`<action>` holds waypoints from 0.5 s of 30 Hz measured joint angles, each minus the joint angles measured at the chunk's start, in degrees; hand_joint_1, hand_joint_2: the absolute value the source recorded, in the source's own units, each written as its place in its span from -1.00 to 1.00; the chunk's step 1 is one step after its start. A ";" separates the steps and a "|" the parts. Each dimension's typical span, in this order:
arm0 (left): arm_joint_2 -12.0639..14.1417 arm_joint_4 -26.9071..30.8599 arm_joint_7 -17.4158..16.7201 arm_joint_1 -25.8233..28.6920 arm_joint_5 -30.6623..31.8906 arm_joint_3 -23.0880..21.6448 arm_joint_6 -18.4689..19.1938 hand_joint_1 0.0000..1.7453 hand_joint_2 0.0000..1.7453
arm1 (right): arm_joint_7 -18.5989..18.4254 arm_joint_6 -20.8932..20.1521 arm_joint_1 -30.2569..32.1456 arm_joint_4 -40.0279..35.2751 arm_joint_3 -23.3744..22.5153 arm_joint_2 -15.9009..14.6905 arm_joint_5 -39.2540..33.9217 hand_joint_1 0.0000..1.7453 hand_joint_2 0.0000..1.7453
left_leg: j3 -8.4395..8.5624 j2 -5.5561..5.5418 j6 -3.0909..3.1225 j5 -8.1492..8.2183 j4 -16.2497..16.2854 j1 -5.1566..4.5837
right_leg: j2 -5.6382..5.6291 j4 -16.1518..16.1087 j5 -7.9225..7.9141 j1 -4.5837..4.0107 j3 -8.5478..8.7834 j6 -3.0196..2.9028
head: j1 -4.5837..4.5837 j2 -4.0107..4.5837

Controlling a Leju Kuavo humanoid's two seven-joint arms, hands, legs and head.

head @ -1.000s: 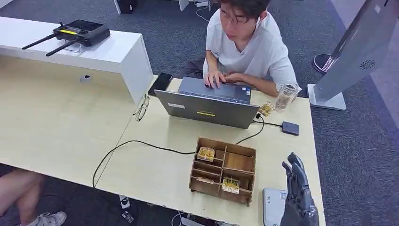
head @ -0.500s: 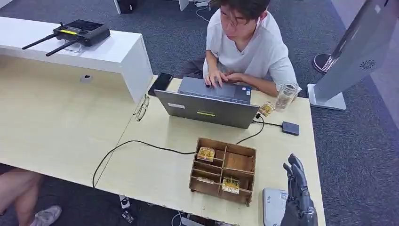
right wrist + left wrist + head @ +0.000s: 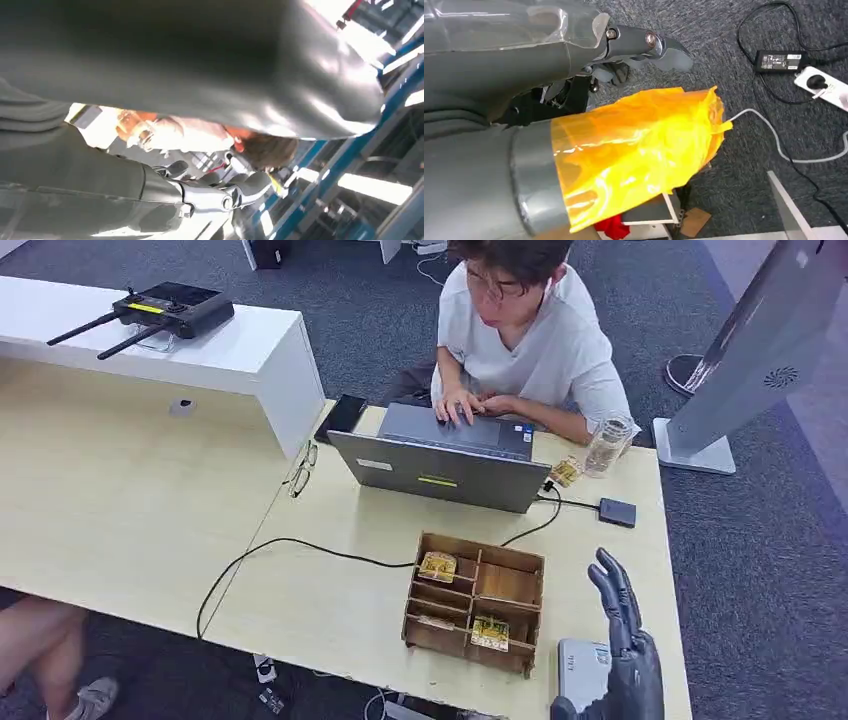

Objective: Pass the card to the sensor for recognition and then transmit it.

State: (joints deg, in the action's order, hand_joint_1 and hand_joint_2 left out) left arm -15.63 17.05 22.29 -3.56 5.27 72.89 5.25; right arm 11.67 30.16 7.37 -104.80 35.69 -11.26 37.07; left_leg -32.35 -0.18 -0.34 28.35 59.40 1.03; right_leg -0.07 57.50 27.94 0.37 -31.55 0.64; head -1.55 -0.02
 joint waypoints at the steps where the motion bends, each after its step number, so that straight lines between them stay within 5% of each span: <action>1: 0.09 0.00 -0.04 -0.06 0.13 -0.09 0.00 -1.00 -1.00 | 0.02 -0.90 -0.89 0.68 -0.15 0.35 -0.31 -1.00 -1.00 | 0.00 0.01 0.00 -0.01 0.00 0.01 | 0.00 0.00 0.00 0.00 0.00 0.00 | 0.02 0.00; 15: 1.25 -1.35 -1.99 -1.39 0.52 -1.77 0.31 -1.00 -1.00 | 0.98 -7.45 -15.73 12.37 -1.59 2.08 -3.60 -1.00 -1.00 | -0.04 0.06 0.04 -0.16 0.00 -0.01 | -0.03 0.01 -0.13 0.00 -0.02 0.04 | 0.00 0.00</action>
State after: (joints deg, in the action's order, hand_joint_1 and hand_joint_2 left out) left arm -14.38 15.69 20.31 -4.96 5.79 71.12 5.55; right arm 12.66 22.71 -8.36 -92.43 34.10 -9.18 33.46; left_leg -32.39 -0.12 -0.30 28.19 59.41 1.02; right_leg -0.10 57.51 27.81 0.38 -31.57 0.68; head -1.55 -0.02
